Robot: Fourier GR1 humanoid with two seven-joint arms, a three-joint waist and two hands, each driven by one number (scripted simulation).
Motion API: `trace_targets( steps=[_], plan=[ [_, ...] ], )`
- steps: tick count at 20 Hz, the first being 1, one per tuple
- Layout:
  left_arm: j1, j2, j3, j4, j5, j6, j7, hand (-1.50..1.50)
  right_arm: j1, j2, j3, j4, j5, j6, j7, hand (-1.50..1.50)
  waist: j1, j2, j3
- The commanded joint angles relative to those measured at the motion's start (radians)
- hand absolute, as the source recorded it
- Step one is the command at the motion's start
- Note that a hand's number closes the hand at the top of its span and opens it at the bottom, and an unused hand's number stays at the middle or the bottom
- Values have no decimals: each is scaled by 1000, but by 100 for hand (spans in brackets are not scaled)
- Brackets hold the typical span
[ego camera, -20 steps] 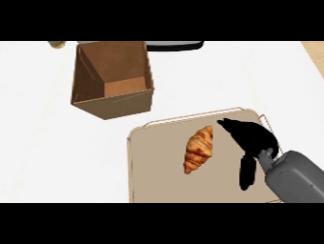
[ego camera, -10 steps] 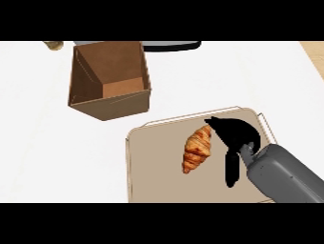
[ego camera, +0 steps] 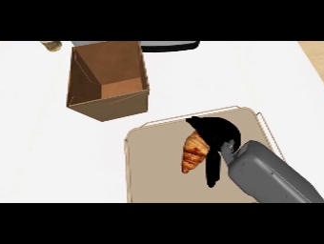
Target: Pick the croissant from the tray and place it in the cardboard box
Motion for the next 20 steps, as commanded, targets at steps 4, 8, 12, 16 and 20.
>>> trace_targets(
  steps=[4,8,12,16,20],
  plan=[
    [-276,-57,32,-156,21,11,-126,0,-27,58,36,42,-1,36,62,-150,-47,2,-14],
    [-262,-57,44,-135,13,18,-145,0,-24,60,42,93,7,36,98,-150,-50,0,-16],
    [-263,-43,57,-150,23,6,-133,0,-18,66,64,126,18,38,87,-150,-60,4,-13],
    [-255,-59,49,-135,16,6,-150,0,-72,68,80,109,92,-6,75,150,-48,-3,-13],
    [-260,-54,57,-152,22,-5,-155,0,-94,63,102,134,154,-30,62,150,-49,3,-10]
  ],
)
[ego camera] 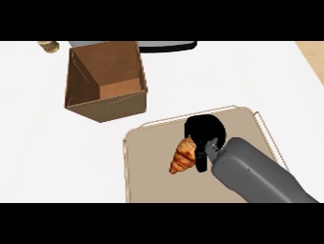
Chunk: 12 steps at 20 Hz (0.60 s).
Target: Pick the croissant from the tray and place it in the cardboard box
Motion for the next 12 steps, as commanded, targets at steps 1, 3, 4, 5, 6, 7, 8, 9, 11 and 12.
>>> trace_targets(
  steps=[1,3,4,5,6,7,8,9,11,12],
  plan=[
    [-274,-43,29,-155,22,6,-126,0,-24,2,21,9,53,-27,1,150,-36,2,-11],
    [-279,-37,36,-151,24,2,-121,0,-49,11,41,11,90,-37,8,150,-37,2,-11],
    [-278,-46,33,-144,22,5,-129,0,-60,-3,48,16,109,-35,4,150,-37,1,-12],
    [-267,-45,35,-147,26,2,-125,0,-43,21,45,-6,130,-94,27,150,-55,-7,-10],
    [-253,-41,46,-151,30,6,-119,0,-37,9,13,-8,140,-133,50,150,-75,-14,-8],
    [-245,-44,45,-138,29,7,-110,0,-37,34,-5,-10,155,-182,77,150,-88,-15,-9],
    [-222,-53,45,-131,36,8,-110,0,-34,30,-32,-21,171,-226,110,150,-103,-26,-9],
    [-196,-36,63,-117,36,5,-120,0,-21,50,-43,-31,191,-277,144,150,-110,-37,-9],
    [-173,-43,62,-121,42,9,-108,0,-24,59,-67,-68,225,-337,183,150,-145,-51,-9],
    [-169,-46,62,-121,39,11,-116,0,-42,65,-70,-74,253,-357,200,150,-137,-49,-11]
  ],
)
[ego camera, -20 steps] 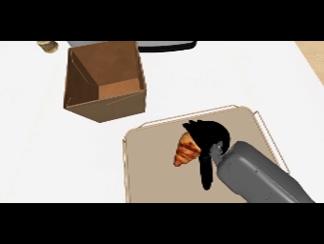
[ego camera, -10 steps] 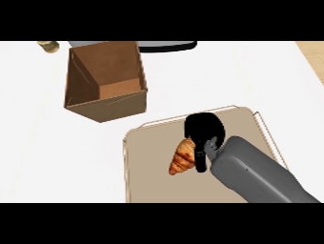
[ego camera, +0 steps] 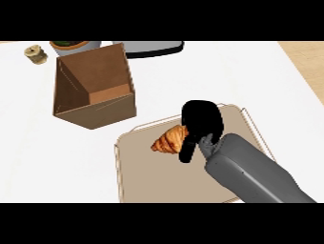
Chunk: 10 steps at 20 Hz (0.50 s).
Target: Pick the croissant from the tray and place it in the cardboard box
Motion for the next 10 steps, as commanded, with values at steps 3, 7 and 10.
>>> trace_targets(
  steps=[3,7,10],
  plan=[
    [-210,-35,44,-140,19,19,-125,0,-13,2,-15,-57,151,-145,146,150,-77,-28,-20],
    [-199,-29,59,-144,27,17,-114,0,-73,14,-25,-116,241,-176,174,150,-97,-33,-21],
    [-182,-32,56,-158,19,16,-139,0,-115,12,0,-166,335,-192,164,150,-70,-30,-19]
  ],
)
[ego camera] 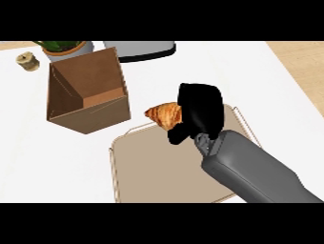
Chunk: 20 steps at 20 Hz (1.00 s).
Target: Pick the croissant from the tray and place it in the cardboard box
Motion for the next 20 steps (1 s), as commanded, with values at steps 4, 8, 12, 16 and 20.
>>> trace_targets(
  steps=[4,8,12,16,20],
  plan=[
    [-275,-30,38,-154,22,9,-124,0,-94,61,21,-97,148,-48,82,150,-18,13,-17],
    [-291,-35,38,-161,22,-3,-148,0,-110,134,7,-105,171,-57,97,150,14,30,-16],
    [-319,-36,41,-156,19,-10,-157,0,-144,194,-61,-106,186,-96,96,150,29,45,-14],
    [-343,-46,23,-147,8,-24,-172,0,-172,220,-121,-82,205,-121,92,150,42,57,-14],
    [-374,-45,28,-146,11,-36,-175,0,-206,222,-186,-46,191,-166,97,150,68,69,-14]
  ],
)
